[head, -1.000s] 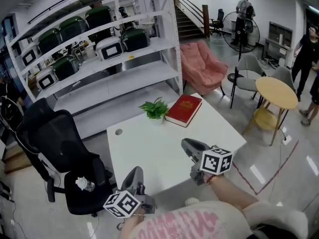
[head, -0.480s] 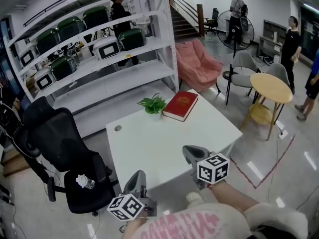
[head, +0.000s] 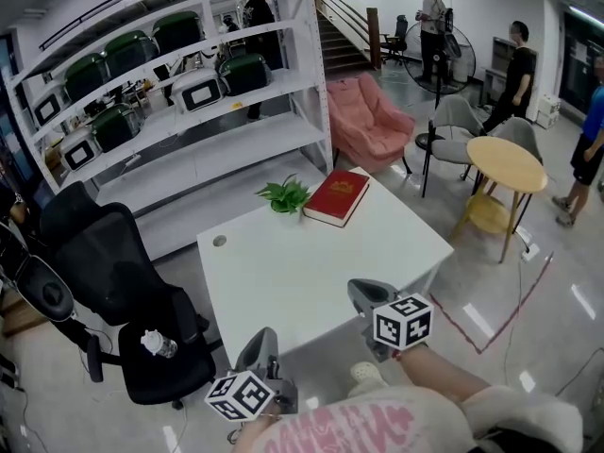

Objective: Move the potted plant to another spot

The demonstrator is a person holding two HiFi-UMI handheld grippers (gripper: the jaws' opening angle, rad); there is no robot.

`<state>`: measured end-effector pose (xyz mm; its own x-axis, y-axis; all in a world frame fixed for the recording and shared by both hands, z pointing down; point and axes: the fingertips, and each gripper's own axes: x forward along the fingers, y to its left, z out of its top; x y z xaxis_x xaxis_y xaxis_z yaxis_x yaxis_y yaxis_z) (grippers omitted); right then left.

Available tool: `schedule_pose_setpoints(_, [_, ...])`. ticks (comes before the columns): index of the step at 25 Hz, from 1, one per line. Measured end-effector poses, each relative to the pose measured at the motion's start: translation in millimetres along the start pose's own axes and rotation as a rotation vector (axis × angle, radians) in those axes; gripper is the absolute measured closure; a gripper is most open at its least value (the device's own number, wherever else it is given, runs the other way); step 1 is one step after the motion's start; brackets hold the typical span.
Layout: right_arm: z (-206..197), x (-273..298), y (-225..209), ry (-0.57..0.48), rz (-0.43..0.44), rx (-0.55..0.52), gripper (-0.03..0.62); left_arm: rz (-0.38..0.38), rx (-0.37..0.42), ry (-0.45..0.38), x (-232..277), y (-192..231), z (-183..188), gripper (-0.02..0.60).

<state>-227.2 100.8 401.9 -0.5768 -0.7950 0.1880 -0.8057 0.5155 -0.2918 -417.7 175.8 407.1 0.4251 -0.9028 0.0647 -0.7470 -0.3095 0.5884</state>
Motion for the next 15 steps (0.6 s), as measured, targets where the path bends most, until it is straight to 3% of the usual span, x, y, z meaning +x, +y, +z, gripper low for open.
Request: schedule_pose_setpoints(15, [-6.7,-3.6,1.2,0.009,-0.015,0.013,0.588,-0.014,-0.006,0.004,-0.4,1.3,1.0,0.580])
